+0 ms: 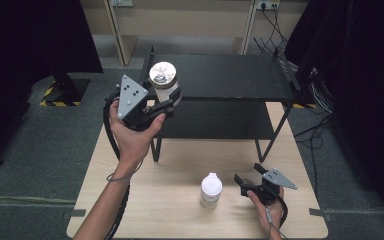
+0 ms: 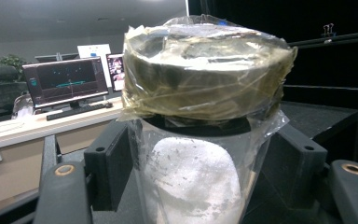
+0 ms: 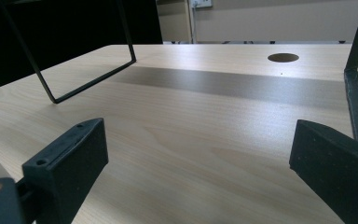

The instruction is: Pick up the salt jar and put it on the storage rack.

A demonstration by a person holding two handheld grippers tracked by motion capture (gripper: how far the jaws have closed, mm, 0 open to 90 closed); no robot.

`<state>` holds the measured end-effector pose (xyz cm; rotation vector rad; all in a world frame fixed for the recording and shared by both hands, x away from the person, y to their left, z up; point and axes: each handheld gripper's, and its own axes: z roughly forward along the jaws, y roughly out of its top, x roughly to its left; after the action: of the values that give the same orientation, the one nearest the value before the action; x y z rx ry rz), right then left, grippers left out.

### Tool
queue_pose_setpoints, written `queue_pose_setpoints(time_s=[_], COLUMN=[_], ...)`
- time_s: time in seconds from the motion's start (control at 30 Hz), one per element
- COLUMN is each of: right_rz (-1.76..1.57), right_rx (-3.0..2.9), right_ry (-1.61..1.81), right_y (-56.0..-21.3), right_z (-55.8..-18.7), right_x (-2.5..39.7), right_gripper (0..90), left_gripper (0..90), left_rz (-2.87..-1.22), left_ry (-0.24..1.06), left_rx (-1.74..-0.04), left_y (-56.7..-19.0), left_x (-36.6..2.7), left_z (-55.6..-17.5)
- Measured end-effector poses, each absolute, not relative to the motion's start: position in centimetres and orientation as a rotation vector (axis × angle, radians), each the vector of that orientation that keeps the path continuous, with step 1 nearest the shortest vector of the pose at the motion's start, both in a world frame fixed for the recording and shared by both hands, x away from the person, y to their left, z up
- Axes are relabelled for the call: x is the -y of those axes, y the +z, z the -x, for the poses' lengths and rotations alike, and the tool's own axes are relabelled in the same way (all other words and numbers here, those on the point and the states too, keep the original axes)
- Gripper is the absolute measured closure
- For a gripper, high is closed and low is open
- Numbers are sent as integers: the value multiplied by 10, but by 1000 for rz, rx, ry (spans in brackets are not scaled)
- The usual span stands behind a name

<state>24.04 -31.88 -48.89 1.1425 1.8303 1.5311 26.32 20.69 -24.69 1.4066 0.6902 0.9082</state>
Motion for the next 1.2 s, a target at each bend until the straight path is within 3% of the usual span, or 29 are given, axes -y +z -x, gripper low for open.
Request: queue_pose_setpoints(time_s=[1.2], right_rz=[-1124], right_rx=[-1841], right_ry=[1526], right_y=[-489], right_z=[-240], right_x=[317], right_gripper=[46], left_gripper=[307], left_rz=[-1449], left_ry=[949], left_rx=[-848], left_y=[-224], left_x=[-188], left_z=[-298])
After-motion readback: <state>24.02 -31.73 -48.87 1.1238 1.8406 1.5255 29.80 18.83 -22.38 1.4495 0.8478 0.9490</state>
